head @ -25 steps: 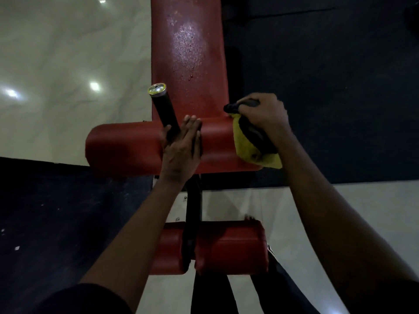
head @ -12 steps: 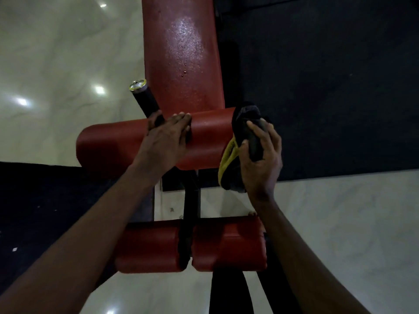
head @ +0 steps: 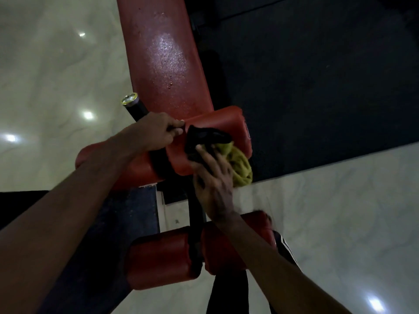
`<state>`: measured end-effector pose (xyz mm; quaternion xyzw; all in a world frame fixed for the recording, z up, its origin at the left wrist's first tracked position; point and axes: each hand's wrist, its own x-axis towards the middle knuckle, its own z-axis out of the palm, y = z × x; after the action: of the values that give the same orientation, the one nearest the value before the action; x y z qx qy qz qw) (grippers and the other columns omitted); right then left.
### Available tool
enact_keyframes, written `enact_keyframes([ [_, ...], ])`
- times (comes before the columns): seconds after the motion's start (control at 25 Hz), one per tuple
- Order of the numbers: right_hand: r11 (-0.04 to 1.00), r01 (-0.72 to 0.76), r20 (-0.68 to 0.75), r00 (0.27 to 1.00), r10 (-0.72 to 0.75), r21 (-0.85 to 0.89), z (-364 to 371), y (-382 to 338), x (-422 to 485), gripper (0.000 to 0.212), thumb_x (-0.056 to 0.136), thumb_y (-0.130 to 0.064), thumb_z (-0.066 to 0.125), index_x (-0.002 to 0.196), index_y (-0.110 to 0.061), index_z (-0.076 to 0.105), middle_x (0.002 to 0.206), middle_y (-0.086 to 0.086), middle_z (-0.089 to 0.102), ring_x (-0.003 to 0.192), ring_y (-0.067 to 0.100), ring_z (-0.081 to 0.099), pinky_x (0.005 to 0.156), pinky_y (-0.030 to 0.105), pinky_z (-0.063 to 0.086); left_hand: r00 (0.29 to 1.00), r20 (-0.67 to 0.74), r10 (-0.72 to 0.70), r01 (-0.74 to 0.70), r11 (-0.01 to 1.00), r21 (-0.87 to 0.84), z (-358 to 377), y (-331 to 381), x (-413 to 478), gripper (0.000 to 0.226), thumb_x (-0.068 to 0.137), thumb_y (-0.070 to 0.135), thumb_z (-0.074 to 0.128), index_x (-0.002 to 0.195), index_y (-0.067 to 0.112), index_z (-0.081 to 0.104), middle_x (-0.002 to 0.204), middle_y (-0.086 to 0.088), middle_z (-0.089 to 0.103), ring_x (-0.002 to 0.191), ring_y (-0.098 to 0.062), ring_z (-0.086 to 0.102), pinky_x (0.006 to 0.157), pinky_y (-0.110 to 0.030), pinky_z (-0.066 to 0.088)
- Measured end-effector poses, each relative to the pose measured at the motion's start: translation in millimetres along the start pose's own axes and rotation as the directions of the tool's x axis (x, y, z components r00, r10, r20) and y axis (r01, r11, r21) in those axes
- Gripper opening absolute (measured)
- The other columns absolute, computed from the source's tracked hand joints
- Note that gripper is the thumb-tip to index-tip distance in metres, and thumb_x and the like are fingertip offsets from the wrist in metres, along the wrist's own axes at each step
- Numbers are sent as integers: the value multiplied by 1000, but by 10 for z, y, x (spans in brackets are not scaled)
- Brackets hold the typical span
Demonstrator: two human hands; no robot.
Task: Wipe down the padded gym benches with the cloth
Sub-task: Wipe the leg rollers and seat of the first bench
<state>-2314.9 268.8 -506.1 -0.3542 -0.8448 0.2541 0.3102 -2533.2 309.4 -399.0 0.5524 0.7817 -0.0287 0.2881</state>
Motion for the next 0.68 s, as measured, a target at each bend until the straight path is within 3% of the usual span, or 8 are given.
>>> enact_keyframes([
  [0.08, 984, 176, 109, 979, -171, -32, 134, -114, -62, 45, 94, -15, 62, 138, -26, 64, 156, -2, 43, 145, 26, 37, 102, 49, 44, 1000, 4, 6, -6, 1000, 8, 17, -1, -4, 40, 102, 21, 55, 142, 19, 56, 140, -9, 60, 129, -24, 56, 107, -28, 38],
  [0.16, 964, 257, 177, 954, -240, -74, 156, -77, -105, 52, 92, -17, 64, 142, -28, 59, 158, -3, 34, 145, 27, 34, 102, 50, 45, 1000, 18, 6, -6, 1000, -6, 0, 8, -9, 40, 102, 20, 53, 143, 20, 55, 140, -9, 60, 128, -25, 57, 107, -31, 39],
  [0.28, 976, 181, 122, 978, -166, -121, -19, 169, -160, 44, 95, -18, 61, 138, -29, 63, 155, -2, 35, 144, 28, 34, 104, 51, 44, 1000, 18, -11, 11, 1000, -1, 12, -10, 31, 40, 103, 23, 52, 143, 19, 54, 144, -8, 56, 133, -26, 52, 109, -28, 34],
  [0.4, 994, 18, -77, 997, -26, -110, -321, 422, -40, 37, 97, -10, 59, 130, -24, 70, 152, 2, 44, 143, 31, 39, 114, 44, 37, 998, 22, -56, 56, 998, -1, 256, 128, 26, 50, 108, 35, 36, 154, 15, 36, 158, -11, 38, 147, -30, 32, 120, -37, 18],
  [0.52, 984, -170, -87, 983, 165, -53, -549, 414, 391, 44, 89, -10, 65, 130, -25, 69, 149, 4, 51, 143, 28, 40, 116, 35, 30, 968, -229, -103, 86, 993, -85, 688, 258, -3, 57, 104, 37, 22, 151, 9, 38, 156, -14, 40, 146, -26, 32, 121, -38, 6],
  [0.68, 932, -361, 17, 932, 361, -21, -711, 351, 1094, 35, 87, -27, 62, 121, -32, 69, 135, -8, 55, 124, 18, 53, 109, 40, 41, 798, -597, -81, 109, 994, 10, 960, 263, 39, 48, 98, 32, 35, 129, 8, 62, 128, -11, 66, 119, -29, 60, 113, -41, 29],
])
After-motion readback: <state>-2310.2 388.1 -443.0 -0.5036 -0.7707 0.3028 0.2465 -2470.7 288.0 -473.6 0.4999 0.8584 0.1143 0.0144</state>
